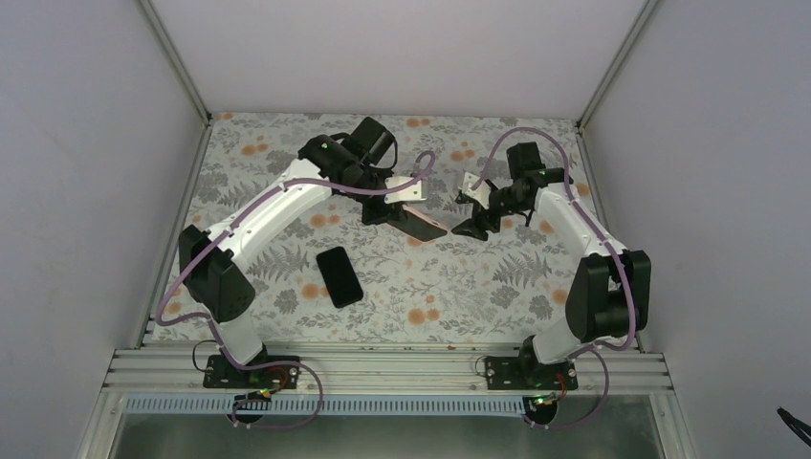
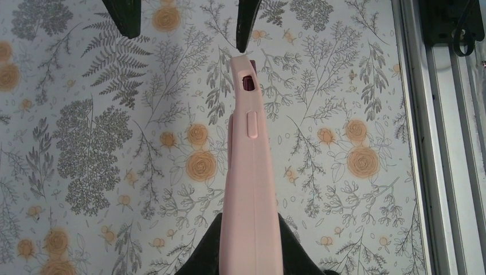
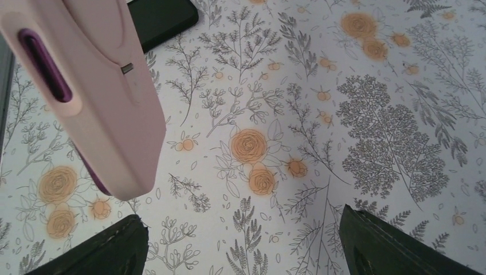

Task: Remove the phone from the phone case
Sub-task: Remove the phone case from the phone.

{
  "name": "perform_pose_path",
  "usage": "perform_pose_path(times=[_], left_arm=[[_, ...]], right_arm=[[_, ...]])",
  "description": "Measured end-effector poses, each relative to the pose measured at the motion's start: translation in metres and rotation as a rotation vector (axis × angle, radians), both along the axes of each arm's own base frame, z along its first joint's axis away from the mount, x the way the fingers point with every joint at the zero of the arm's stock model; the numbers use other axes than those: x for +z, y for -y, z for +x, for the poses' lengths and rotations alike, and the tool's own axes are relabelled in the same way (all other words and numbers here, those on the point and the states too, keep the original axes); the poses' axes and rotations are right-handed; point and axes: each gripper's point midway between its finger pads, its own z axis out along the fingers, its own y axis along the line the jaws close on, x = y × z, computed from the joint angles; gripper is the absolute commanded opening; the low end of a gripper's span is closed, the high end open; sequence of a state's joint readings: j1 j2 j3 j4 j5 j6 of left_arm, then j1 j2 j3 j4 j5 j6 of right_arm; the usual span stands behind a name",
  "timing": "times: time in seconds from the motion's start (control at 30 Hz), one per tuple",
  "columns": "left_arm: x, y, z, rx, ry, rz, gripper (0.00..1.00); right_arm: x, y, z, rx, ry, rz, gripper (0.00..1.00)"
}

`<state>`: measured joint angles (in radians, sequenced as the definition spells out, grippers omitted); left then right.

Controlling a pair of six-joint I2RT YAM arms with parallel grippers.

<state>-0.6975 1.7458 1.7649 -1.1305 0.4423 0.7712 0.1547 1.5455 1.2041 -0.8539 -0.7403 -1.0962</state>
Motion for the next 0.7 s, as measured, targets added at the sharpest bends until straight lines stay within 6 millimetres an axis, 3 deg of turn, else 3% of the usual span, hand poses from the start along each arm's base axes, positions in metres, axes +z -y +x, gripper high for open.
perform_pose_path(times=[0.7], left_arm=[[-0.0041, 0.002, 0.0024, 0.0, -0.007, 0.007, 0.02]], right_arm=[[0.0024, -0.0043, -0.0097, 0.039, -0.02, 0.031, 0.85]])
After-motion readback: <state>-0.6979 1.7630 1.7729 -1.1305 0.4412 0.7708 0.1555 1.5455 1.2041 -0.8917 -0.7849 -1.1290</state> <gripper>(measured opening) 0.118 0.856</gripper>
